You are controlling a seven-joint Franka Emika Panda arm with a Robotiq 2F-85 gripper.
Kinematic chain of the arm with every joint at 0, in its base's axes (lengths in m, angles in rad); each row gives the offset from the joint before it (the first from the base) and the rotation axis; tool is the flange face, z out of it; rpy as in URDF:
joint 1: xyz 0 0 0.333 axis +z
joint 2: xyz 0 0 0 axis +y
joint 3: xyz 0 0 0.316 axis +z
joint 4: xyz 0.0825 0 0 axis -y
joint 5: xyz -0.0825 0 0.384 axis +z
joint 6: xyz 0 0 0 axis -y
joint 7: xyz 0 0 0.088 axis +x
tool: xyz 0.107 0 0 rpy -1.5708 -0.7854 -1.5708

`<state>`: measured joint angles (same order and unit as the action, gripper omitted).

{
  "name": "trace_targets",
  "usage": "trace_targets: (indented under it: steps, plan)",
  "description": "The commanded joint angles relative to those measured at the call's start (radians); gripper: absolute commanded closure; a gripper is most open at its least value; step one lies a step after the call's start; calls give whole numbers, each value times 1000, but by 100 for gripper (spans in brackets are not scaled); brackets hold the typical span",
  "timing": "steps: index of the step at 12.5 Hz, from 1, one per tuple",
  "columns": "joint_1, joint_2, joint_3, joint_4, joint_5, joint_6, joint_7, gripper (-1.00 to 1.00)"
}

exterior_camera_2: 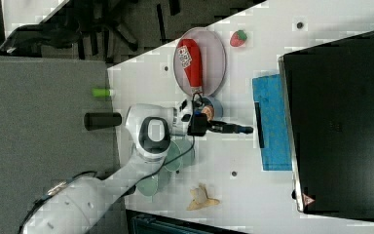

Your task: Flap open oven.

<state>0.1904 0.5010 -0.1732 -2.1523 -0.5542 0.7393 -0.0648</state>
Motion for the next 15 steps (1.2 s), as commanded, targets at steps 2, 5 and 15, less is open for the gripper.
trace_targets:
  steps: [2, 5, 15]
  plan:
    - [-8, -187, -7, 30, 314, 44, 66, 65]
    - [-13, -318, -8, 40, 600, 25, 67, 65]
    - [-17, -575, -21, 323, 576, -595, 209, 65]
